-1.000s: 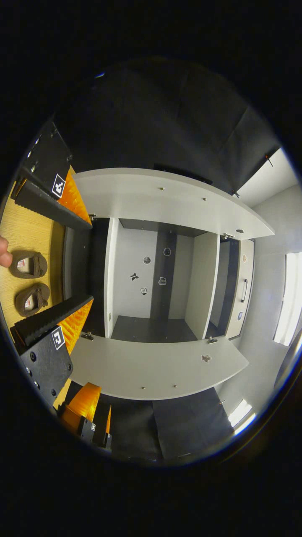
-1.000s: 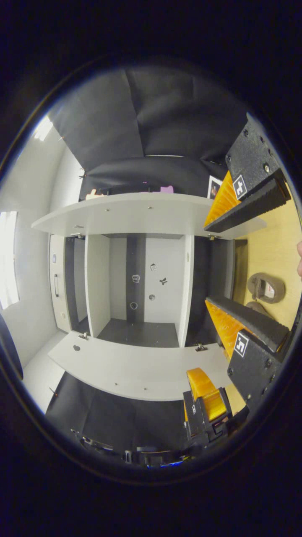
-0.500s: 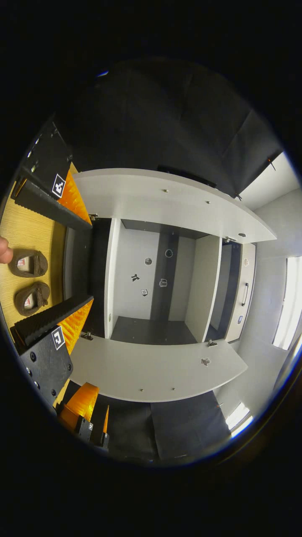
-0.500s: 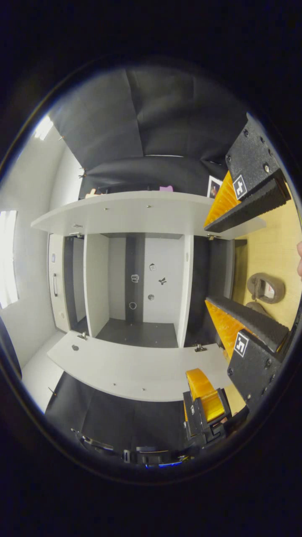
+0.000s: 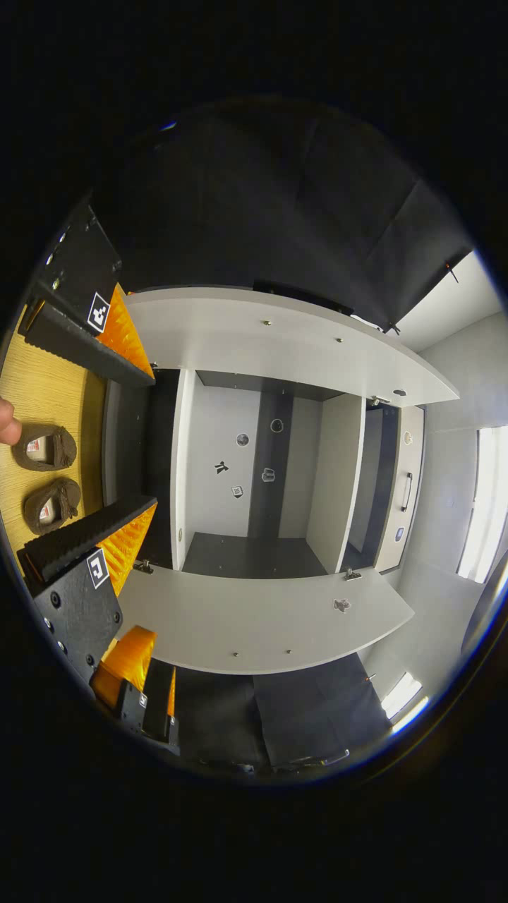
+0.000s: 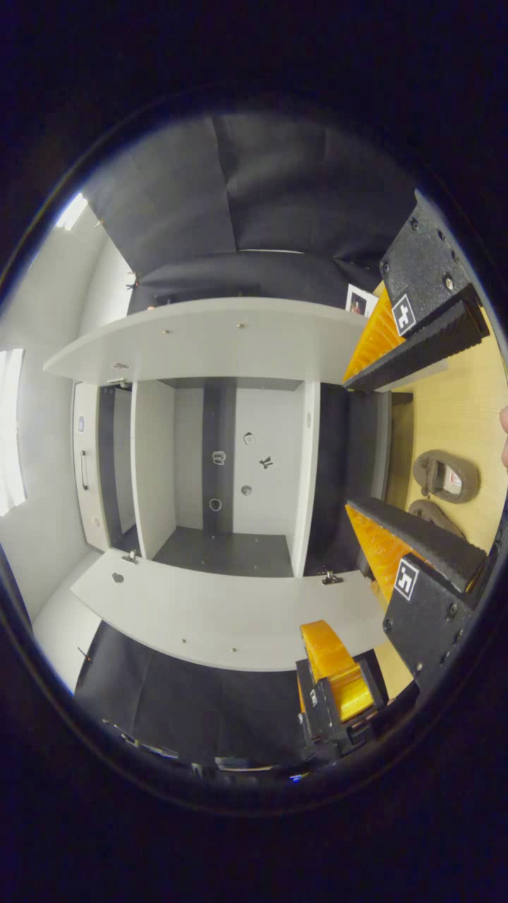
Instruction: Grab one shoe with the right hand and put it into the shoe cabinet, grab the other shoe with the left hand and put it into the shoe cabinet; then close the right door with the right hand and the left door with the left hand.
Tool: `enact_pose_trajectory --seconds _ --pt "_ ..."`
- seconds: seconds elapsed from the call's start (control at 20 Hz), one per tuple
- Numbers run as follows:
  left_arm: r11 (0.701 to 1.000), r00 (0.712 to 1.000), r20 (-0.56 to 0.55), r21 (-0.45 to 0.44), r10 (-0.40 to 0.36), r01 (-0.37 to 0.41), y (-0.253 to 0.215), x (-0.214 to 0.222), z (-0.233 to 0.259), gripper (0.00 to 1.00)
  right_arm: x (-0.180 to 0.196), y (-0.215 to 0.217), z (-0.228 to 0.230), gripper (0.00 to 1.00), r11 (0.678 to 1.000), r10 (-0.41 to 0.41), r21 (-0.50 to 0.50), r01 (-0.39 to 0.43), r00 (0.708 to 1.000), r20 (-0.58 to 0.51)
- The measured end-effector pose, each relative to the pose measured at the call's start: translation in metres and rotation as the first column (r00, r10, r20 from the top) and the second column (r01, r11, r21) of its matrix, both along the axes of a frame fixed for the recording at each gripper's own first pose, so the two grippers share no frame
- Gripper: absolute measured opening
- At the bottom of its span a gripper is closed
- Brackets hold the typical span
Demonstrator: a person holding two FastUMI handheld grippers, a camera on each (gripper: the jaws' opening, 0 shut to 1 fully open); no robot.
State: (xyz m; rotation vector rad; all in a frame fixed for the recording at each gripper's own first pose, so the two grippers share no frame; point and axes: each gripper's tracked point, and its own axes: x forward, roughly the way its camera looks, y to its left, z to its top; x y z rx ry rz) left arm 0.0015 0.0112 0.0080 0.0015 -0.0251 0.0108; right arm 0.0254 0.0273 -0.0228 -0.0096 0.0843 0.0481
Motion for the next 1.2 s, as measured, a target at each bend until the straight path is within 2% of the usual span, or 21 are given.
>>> enact_pose_trajectory --seconds 0.1,0.2,0.3,0.35,0.4,0.65,0.8,0.95,1.0,1.2 --pt "1.0 1.0 -0.002 0.003 0.004 -0.004 0.002 0.0 0.0 0.95 0.009 0.011 -0.013 0.96 0.999 0.032 0.007 -0.032 0.999 -0.035" --pt "1.0 1.0 -0.003 0.003 0.008 -0.008 0.004 -0.002 -0.001 0.95 0.02 0.024 -0.03 0.99 0.997 0.075 0.011 -0.074 0.994 -0.074" --pt "1.0 1.0 -0.001 0.001 0.013 -0.013 0.007 -0.003 0.0 0.95 0.029 0.031 -0.059 0.99 0.996 0.091 -0.007 -0.093 0.987 -0.131" --pt "1.0 1.0 0.0 0.001 0.016 -0.016 0.008 -0.003 0.001 0.95 0.033 0.034 -0.077 0.96 0.994 0.1 -0.017 -0.104 0.981 -0.166" --pt "1.0 1.0 0.002 0.001 0.018 -0.018 0.009 -0.004 0.001 0.95 0.038 0.037 -0.097 0.99 0.993 0.109 -0.024 -0.117 0.971 -0.212" --pt "0.999 0.999 0.009 0.018 0.037 -0.038 0.015 -0.008 0.001 0.95 0.056 0.049 -0.194 0.89 0.985 0.133 -0.042 -0.168 0.889 -0.438" --pt "0.999 0.999 0.004 0.021 0.047 -0.047 0.018 -0.009 -0.001 0.95 0.065 0.055 -0.24 0.8 0.979 0.156 -0.021 -0.201 0.818 -0.554" --pt "0.998 0.998 -0.004 0.028 0.056 -0.056 0.022 -0.01 -0.004 0.95 0.076 0.056 -0.258 0.74 0.978 0.152 -0.021 -0.206 0.785 -0.6" --pt "0.998 0.998 -0.006 0.027 0.059 -0.059 0.023 -0.01 -0.005 0.95 0.076 0.056 -0.261 0.66 0.978 0.152 -0.019 -0.207 0.774 -0.614" --pt "0.998 0.998 0.002 0.021 0.056 -0.056 0.023 -0.01 -0.001 0.95 0.088 0.063 -0.288 0.5 0.98 0.138 -0.014 -0.198 0.733 -0.666"
